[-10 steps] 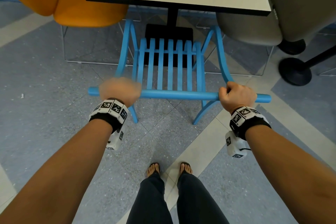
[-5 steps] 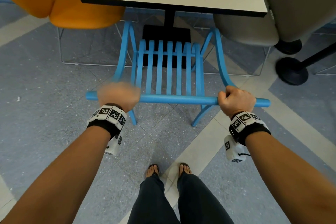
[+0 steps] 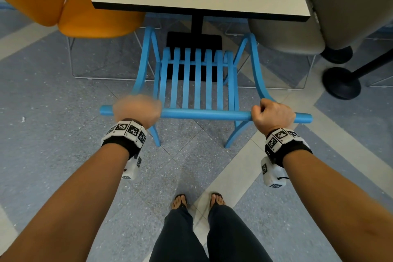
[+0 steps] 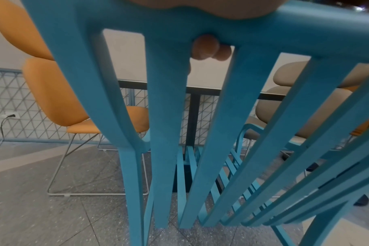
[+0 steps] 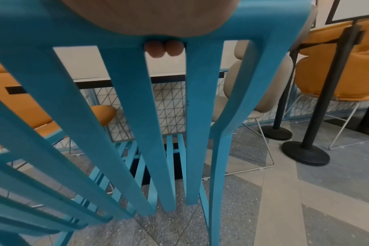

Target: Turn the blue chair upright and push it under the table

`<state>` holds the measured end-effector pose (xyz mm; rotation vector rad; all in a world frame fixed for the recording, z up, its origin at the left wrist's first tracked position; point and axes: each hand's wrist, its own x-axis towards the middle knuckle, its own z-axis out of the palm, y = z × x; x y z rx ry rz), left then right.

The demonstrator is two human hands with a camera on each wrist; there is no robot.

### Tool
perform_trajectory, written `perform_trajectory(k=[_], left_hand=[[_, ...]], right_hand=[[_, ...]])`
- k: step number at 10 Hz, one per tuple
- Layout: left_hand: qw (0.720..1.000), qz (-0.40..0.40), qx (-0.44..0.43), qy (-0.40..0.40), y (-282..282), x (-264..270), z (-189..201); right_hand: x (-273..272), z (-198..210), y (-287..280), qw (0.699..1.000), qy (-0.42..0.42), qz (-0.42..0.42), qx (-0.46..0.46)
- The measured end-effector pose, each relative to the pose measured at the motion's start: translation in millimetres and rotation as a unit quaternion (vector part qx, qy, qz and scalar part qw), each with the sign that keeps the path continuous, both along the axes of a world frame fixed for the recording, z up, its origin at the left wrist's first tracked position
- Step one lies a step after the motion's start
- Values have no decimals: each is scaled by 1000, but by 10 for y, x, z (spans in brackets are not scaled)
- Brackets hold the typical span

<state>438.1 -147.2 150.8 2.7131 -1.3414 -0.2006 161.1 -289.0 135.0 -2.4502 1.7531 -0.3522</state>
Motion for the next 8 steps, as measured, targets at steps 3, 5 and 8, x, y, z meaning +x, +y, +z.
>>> perform_trajectory(k=[3, 5, 8], left_hand=[[999, 10, -44, 17, 41, 14, -16], [987, -6, -149, 68, 121, -112, 38], [967, -79, -229, 83, 803, -318, 92]], right_hand=[[-44, 18, 1, 998, -48, 23, -18], [-101, 27, 81, 996, -81, 31, -23], [-206, 48, 987, 995, -69, 71, -19]])
